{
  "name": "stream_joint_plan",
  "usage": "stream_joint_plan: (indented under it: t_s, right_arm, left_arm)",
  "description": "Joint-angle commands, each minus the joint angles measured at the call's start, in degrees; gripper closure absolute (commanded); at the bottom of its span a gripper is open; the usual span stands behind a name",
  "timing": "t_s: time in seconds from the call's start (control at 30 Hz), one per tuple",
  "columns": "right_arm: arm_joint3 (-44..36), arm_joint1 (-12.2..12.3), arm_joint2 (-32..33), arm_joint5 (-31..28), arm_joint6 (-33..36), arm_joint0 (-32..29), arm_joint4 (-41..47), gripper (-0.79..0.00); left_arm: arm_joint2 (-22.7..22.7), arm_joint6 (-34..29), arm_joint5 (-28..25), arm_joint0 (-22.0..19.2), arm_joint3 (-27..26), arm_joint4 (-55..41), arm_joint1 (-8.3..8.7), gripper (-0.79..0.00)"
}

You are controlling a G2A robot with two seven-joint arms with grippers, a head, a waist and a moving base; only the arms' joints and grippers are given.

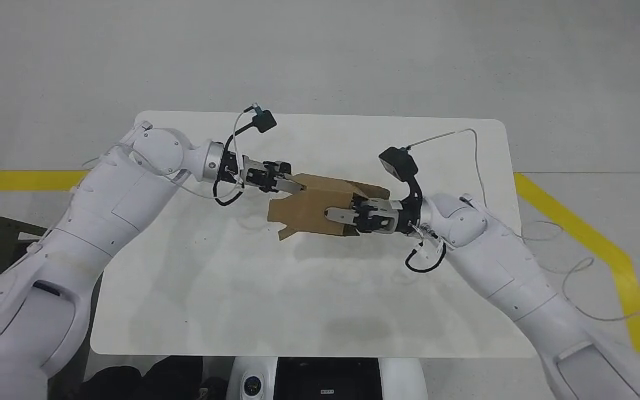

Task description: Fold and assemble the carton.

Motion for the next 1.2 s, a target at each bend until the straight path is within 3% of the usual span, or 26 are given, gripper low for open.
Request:
stream_joint_plan:
  t_s: [0.0,0.4,0.67,1.17]
  right_arm:
    - [0.16,-0.01,-0.06,-0.04,-0.04,0.06,0.15,0.0]
    - [3.48,0.13,3.63,-0.16,-1.51,0.47,-0.38,0.0]
    - [4.18,0.15,6.49,0.4,-5.04,-0.25,-3.39,0.0]
    - [2.19,-0.44,5.71,1.85,-3.64,-2.13,-7.37,0.0]
  left_arm:
    - [-0.13,-0.05,0.05,0.05,0.04,0.1,-0.06,-0.785]
    - [-1.07,-0.47,0.47,1.39,1.12,1.54,0.27,-0.785]
    - [-0.74,-1.78,1.79,2.95,-1.38,2.05,0.41,-0.785]
    - [-1.73,-1.91,1.91,2.09,-2.94,3.03,0.52,-0.785]
